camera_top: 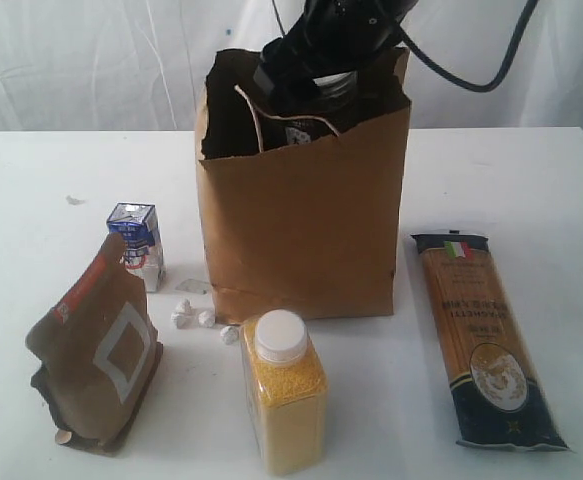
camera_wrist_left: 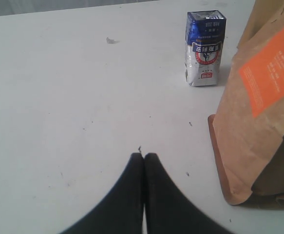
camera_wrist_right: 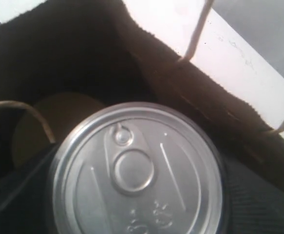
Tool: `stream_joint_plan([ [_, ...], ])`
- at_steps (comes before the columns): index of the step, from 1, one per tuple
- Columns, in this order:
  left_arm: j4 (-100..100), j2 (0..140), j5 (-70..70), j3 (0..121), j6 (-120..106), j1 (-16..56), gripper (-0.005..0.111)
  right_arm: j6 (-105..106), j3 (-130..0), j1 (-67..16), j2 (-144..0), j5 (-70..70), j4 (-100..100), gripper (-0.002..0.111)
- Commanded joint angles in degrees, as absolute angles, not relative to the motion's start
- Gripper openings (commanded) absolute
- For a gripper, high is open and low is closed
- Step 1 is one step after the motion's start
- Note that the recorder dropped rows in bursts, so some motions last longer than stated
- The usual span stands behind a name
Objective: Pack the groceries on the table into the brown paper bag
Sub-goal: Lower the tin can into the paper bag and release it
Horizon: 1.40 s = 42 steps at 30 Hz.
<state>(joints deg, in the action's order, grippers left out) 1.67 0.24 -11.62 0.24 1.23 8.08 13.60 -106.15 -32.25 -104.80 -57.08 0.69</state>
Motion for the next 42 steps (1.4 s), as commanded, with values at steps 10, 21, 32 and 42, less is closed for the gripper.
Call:
stream_joint_plan([
  [10,1.7,0.0,-11.6,0.0,1.3,8.03,0.0,22.58,-106.74,-32.67,-103.2,-48.38,-10.86,0.0],
  [21,1.7,0.0,-11.6,0.0,1.3,8.03,0.0,24.53,-106.74,-33.09,-108.39,-53.8,-20.28,0.0],
  [32,1.7,0.0,-11.6,0.0,1.3,8.03,0.0,21.34,-106.74,-33.09,-106.87,-53.87,-14.49,0.012],
  [42,1.7,0.0,-11.6,0.0,1.3,8.03,0.0,18.07,-106.74,-33.09,-101.29,-54.76,-7.04,0.002],
])
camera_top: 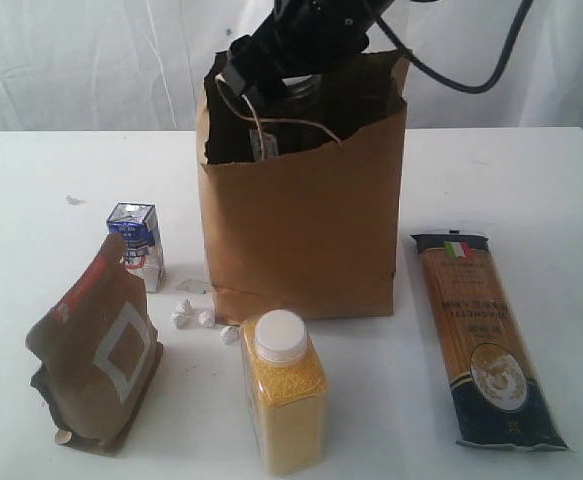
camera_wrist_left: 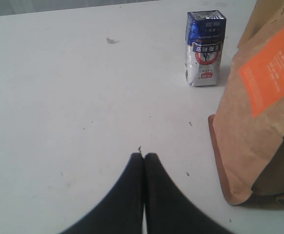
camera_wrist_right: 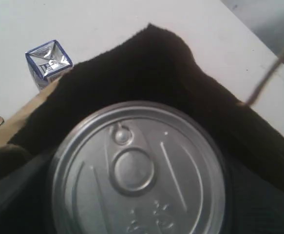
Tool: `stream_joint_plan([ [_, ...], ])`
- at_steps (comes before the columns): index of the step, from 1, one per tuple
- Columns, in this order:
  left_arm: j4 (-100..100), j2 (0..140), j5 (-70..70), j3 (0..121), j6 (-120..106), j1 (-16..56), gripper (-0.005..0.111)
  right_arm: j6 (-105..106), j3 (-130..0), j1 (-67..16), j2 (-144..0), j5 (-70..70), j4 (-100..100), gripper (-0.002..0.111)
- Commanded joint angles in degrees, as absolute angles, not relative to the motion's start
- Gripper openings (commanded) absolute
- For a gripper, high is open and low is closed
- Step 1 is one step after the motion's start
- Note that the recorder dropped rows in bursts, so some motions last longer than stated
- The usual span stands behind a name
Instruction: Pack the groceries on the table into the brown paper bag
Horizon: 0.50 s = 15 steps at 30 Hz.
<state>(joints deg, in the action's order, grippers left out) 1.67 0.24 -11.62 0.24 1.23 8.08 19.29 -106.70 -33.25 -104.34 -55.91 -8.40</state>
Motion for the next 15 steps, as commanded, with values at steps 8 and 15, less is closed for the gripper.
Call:
stream_joint_plan([
  [8,1.7,0.0,-11.6,0.0,1.3,8.03,0.0,14.68,-106.62,-31.81,-102.99,-59.16,-5.26,0.009],
  [15,1.7,0.0,-11.6,0.0,1.3,8.03,0.0,14.68,-106.62,-31.81,-103.83,-61.36,-5.74,0.078],
])
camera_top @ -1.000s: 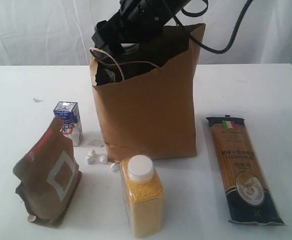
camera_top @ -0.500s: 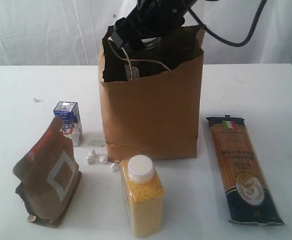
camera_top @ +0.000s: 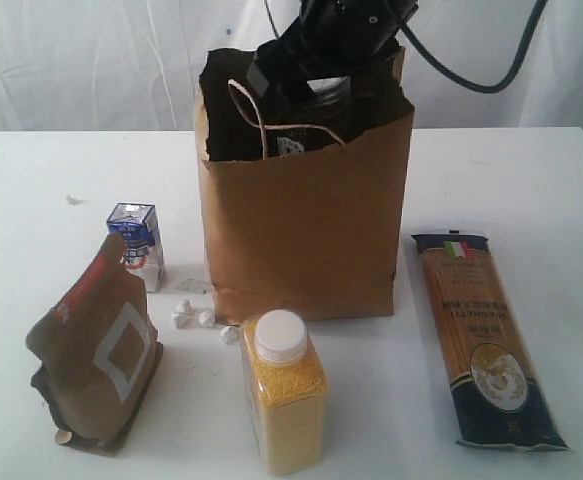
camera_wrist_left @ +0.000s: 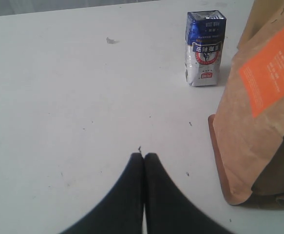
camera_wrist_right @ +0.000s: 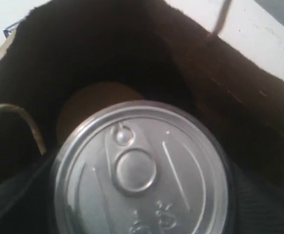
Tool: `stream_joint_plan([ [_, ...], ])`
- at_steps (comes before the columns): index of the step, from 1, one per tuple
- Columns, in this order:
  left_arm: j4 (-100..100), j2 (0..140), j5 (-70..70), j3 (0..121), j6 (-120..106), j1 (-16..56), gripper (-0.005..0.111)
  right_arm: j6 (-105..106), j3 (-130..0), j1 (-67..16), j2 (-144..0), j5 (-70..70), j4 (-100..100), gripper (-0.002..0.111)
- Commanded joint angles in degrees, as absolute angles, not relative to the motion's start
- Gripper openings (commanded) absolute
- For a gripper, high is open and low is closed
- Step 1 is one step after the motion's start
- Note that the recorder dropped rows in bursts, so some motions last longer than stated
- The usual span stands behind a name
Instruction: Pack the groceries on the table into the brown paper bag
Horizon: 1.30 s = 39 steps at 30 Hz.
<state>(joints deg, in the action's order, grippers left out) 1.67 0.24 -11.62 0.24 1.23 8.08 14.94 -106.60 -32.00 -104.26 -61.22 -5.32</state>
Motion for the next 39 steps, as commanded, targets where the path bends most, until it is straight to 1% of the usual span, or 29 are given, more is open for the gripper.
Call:
stream_joint_plan([
  [1,1.7,0.0,-11.6,0.0,1.3,8.03,0.0,14.68,-106.62,-31.81,-103.71,-61.18,-5.74,0.082],
  [2,1.7,0.0,-11.6,0.0,1.3,8.03,0.0,14.68,-106.62,-31.81,-103.62,-61.07,-5.74,0.084],
  [22,1.7,0.0,-11.6,0.0,1.3,8.03,0.0,15.72,-106.62,-31.81,-103.28,-61.07,-7.16,0.084],
  [29,1.7,0.0,-11.6,0.0,1.3,8.03,0.0,15.72,-106.62,-31.81,-98.88,-62.09,-5.68,0.084],
  [31,1.7,0.0,-11.6,0.0,1.3,8.03,0.0,16.25,-106.62,-31.81,-97.39,-64.18,-5.54,0.083],
  [34,1.7,0.0,-11.6,0.0,1.3,8.03,0.0,17.8,-106.62,-31.81,-95.58,-69.65,-5.54,0.077],
  [37,1.7,0.0,-11.6,0.0,1.3,8.03,0.0,18.32,-105.96,-31.81,-94.32,-69.96,-5.54,0.068],
  [39,1.7,0.0,-11.6,0.0,1.3,8.03,0.0,19.14,-103.34,-31.81,-92.64,-69.96,-5.66,0.065],
])
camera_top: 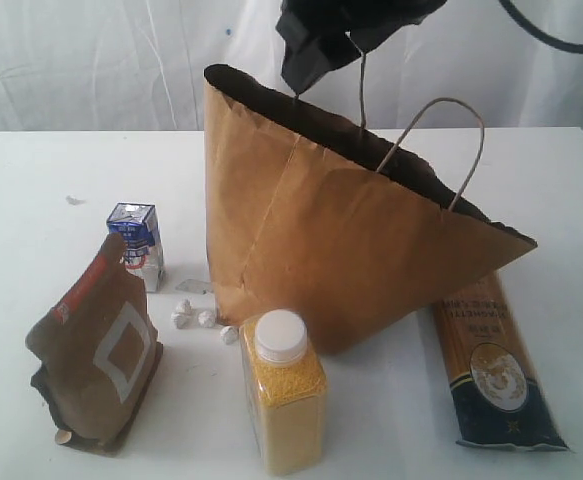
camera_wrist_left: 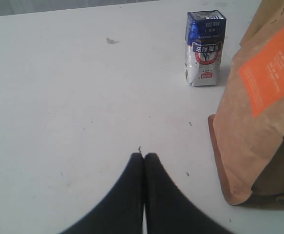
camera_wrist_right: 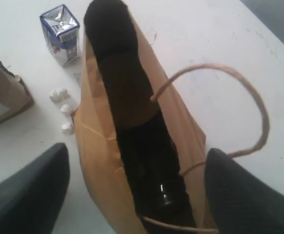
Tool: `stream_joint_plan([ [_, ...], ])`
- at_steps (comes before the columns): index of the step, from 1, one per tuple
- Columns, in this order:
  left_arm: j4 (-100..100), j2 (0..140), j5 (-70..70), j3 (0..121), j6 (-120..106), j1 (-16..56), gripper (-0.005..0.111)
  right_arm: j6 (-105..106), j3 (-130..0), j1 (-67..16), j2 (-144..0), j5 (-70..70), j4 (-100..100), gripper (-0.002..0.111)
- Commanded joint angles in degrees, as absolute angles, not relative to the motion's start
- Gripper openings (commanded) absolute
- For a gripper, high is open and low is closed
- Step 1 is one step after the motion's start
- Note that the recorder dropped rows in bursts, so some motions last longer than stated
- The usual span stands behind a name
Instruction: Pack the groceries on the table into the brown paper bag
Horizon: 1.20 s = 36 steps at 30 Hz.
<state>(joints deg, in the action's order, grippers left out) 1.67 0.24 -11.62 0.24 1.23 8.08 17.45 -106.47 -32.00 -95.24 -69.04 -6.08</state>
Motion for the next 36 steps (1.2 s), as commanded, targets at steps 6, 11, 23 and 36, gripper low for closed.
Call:
stream_joint_plan([
  [6,1.7,0.0,-11.6,0.0,1.3,8.03,0.0,22.6,-92.77,-31.07,-88.45,-69.96,-5.92,0.066],
  [11,1.7,0.0,-11.6,0.0,1.3,8.03,0.0,23.43,-85.02,-28.74,-85.21,-69.96,-5.92,0.066],
  [23,1.7,0.0,-11.6,0.0,1.3,8.03,0.0,31.32,-75.78,-26.24,-81.45,-62.92,-10.21,0.066],
  [36,1.7,0.0,-11.6,0.0,1.3,8.03,0.0,34.9,-75.25,-26.24,-84.54,-57.29,-10.0,0.066],
])
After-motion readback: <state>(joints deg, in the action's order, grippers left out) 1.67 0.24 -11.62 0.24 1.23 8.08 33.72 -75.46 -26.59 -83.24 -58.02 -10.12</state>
